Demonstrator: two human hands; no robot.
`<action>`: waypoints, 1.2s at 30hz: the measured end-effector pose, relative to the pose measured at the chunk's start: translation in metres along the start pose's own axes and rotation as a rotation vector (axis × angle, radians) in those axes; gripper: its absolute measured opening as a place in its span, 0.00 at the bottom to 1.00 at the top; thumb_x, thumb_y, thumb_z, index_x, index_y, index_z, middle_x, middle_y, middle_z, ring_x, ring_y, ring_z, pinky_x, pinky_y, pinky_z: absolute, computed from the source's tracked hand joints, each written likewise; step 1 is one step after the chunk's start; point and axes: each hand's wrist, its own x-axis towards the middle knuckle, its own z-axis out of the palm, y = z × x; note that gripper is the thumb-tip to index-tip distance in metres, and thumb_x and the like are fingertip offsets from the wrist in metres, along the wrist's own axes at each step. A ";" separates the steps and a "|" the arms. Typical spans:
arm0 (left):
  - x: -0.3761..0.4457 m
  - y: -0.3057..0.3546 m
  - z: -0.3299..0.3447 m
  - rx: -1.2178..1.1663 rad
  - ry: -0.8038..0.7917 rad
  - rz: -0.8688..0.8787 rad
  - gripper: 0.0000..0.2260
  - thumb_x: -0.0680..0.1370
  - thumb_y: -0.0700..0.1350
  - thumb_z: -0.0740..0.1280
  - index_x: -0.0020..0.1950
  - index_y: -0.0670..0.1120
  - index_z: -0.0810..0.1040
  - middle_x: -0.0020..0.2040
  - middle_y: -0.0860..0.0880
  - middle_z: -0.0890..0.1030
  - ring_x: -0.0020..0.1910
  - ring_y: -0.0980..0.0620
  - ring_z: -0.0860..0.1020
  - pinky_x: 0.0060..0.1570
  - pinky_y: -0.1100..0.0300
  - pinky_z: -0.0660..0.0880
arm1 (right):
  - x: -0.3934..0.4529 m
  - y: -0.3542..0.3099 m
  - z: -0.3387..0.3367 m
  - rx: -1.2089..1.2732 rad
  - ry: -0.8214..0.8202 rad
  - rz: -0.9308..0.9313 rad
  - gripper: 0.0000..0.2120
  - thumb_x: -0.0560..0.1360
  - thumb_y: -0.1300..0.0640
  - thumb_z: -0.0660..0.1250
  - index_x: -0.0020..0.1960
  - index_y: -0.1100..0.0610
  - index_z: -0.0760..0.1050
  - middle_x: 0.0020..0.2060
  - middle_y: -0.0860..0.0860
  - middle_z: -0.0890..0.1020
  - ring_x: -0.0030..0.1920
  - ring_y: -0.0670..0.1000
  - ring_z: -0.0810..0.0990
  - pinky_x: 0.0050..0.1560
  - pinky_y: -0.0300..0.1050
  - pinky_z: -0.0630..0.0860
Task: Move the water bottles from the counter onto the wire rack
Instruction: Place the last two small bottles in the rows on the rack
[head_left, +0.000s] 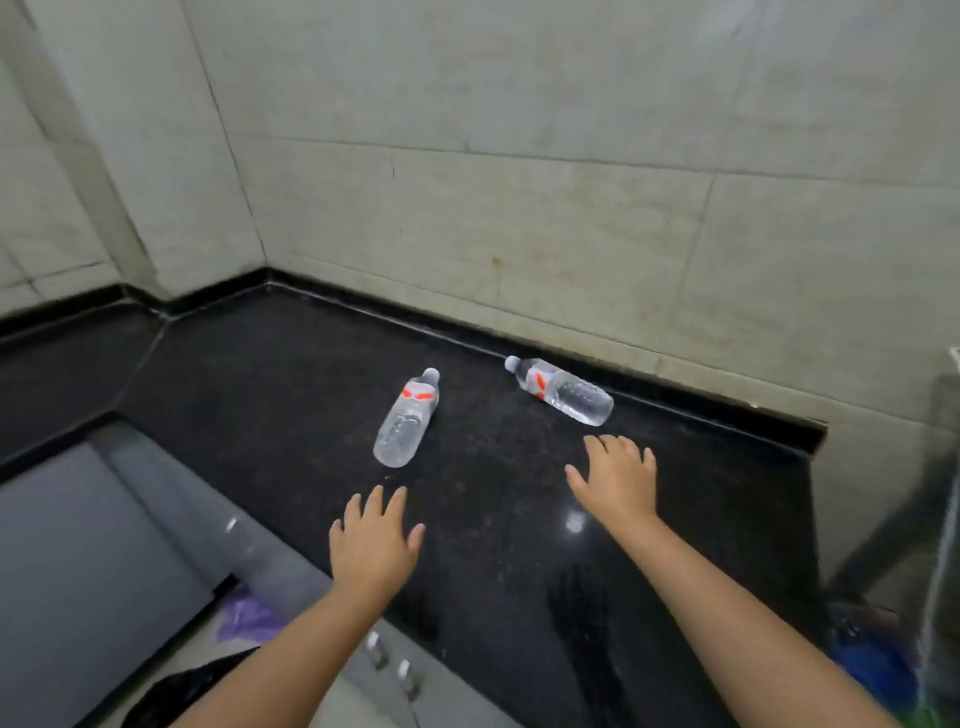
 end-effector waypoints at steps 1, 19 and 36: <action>0.021 -0.001 -0.001 0.001 -0.006 -0.001 0.25 0.80 0.56 0.53 0.75 0.50 0.53 0.76 0.48 0.56 0.75 0.45 0.53 0.70 0.50 0.58 | 0.021 -0.002 0.008 -0.012 -0.016 0.001 0.24 0.77 0.46 0.57 0.70 0.56 0.63 0.68 0.53 0.69 0.71 0.54 0.62 0.71 0.57 0.55; 0.289 0.021 0.034 -0.056 -0.180 -0.176 0.35 0.76 0.57 0.61 0.72 0.38 0.49 0.66 0.41 0.66 0.63 0.43 0.70 0.56 0.52 0.71 | 0.295 -0.014 0.101 -0.143 -0.317 0.155 0.42 0.68 0.41 0.70 0.72 0.56 0.54 0.66 0.59 0.68 0.66 0.59 0.67 0.62 0.53 0.67; 0.248 0.012 0.026 -0.173 -0.117 -0.119 0.22 0.73 0.49 0.64 0.60 0.39 0.62 0.59 0.40 0.71 0.57 0.41 0.72 0.51 0.51 0.72 | 0.170 -0.028 0.083 -0.051 -0.232 0.311 0.35 0.69 0.42 0.69 0.68 0.57 0.58 0.64 0.56 0.69 0.64 0.55 0.69 0.61 0.48 0.68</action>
